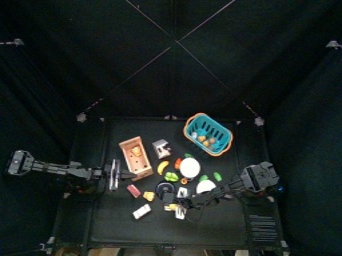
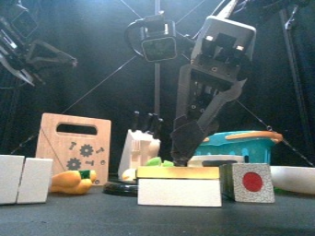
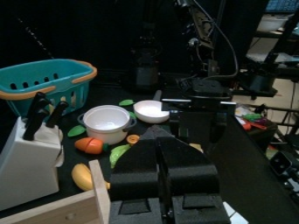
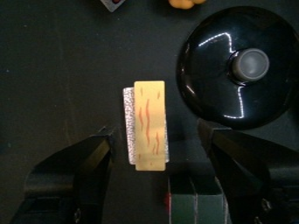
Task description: Grab salmon sushi
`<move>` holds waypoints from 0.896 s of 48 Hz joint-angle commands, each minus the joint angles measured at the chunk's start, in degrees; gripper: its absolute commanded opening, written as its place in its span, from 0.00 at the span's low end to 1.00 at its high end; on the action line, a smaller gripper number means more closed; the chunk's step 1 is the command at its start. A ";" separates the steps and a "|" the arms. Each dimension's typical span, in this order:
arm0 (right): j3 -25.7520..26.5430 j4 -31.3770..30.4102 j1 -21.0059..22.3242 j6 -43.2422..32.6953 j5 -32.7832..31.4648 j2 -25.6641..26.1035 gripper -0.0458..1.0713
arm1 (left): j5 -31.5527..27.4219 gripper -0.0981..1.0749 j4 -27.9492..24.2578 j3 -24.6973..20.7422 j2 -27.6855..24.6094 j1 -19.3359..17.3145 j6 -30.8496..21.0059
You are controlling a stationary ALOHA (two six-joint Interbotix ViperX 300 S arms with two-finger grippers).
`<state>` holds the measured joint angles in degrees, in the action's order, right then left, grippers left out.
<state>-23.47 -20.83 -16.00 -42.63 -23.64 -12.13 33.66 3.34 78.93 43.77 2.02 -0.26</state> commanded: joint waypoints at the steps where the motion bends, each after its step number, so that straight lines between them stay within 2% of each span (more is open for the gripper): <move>1: 0.97 -0.35 0.18 0.09 0.35 2.20 0.93 | -2.46 0.30 0.09 -0.53 -0.18 0.53 -0.18; 7: 0.70 -0.79 0.53 0.00 -0.18 3.69 0.93 | -8.53 0.45 1.32 -1.23 -0.18 1.49 -0.26; 16: -0.35 -1.67 2.11 0.00 -0.18 7.82 0.93 | -21.27 0.78 2.37 -4.66 -0.18 3.25 0.18; 22: -1.58 -2.20 2.90 -0.18 -0.35 9.84 0.93 | -27.60 0.91 1.49 -6.59 -0.18 3.69 0.35; 25: -2.55 -2.11 3.69 -0.18 -0.35 10.90 0.93 | -29.88 0.94 1.05 -7.12 -0.18 4.39 0.35; 34: -4.04 -2.11 5.01 -0.18 0.09 13.54 0.93 | -32.17 0.94 -0.35 -8.00 -0.53 7.47 0.35; 43: -5.27 -2.11 5.45 -0.18 0.35 16.96 0.93 | -34.37 0.94 -0.44 -9.40 -4.83 9.67 0.26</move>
<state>-28.92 -22.85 -10.90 -42.80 -23.82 1.41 0.09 3.16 71.72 40.96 10.99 -0.18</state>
